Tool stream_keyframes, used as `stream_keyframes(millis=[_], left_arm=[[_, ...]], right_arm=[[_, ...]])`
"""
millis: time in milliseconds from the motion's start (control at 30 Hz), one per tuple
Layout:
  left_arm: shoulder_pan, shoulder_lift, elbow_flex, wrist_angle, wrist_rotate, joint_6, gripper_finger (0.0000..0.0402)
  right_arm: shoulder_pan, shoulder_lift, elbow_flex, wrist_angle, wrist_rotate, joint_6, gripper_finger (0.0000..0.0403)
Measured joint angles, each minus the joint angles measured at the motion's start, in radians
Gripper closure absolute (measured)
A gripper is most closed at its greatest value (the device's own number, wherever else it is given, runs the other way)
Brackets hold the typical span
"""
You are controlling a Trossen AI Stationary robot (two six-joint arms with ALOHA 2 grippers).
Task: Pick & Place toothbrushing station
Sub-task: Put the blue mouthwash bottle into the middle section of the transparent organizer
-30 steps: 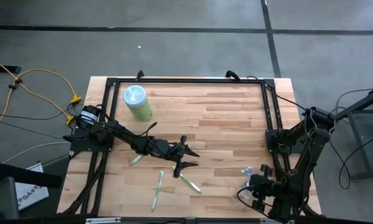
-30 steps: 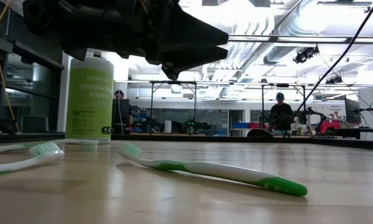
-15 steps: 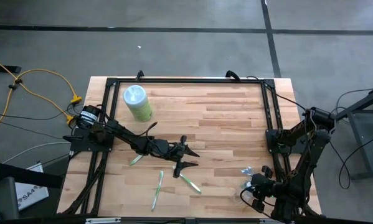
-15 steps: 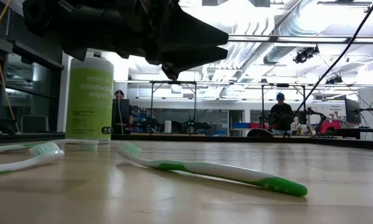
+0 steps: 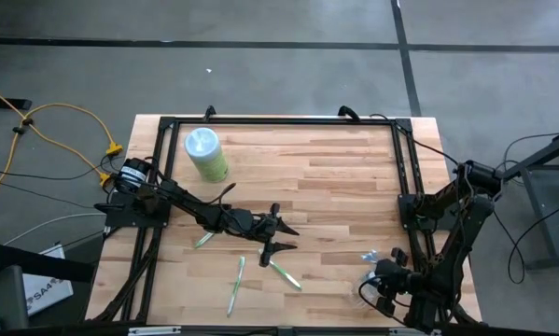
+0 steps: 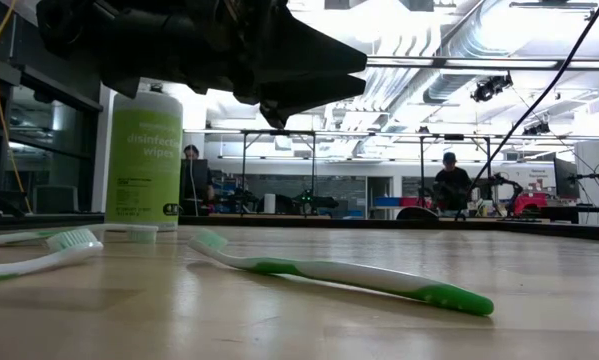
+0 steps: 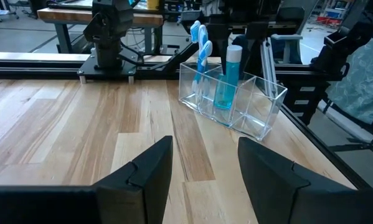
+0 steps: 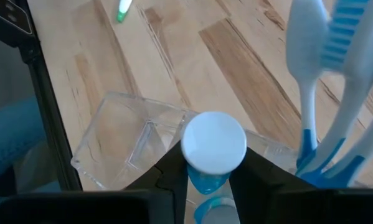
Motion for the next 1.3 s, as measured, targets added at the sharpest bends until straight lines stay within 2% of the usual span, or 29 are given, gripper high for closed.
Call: stream_keyframes(millis=[100,333,600,867,1300], left_arm=[[0.0,0.0,0.0,0.0,0.0,0.0,0.0224],[0.0,0.0,0.0,0.0,0.0,0.0,0.0224],[0.0,0.0,0.0,0.0,0.0,0.0,0.0224],[0.0,0.0,0.0,0.0,0.0,0.0,0.0224],[0.0,0.0,0.0,0.0,0.0,0.0,0.0224]], right_arm=[[0.0,0.0,0.0,-0.002,-0.001,0.014,0.0306],[0.0,0.0,0.0,-0.002,-0.002,0.015,0.0316],[0.0,0.0,0.0,-0.002,-0.025,0.026,0.0292],[0.0,0.0,0.0,0.007,-0.032,0.025,0.0301],[0.0,0.0,0.0,0.013,-0.033,0.022,0.0287]])
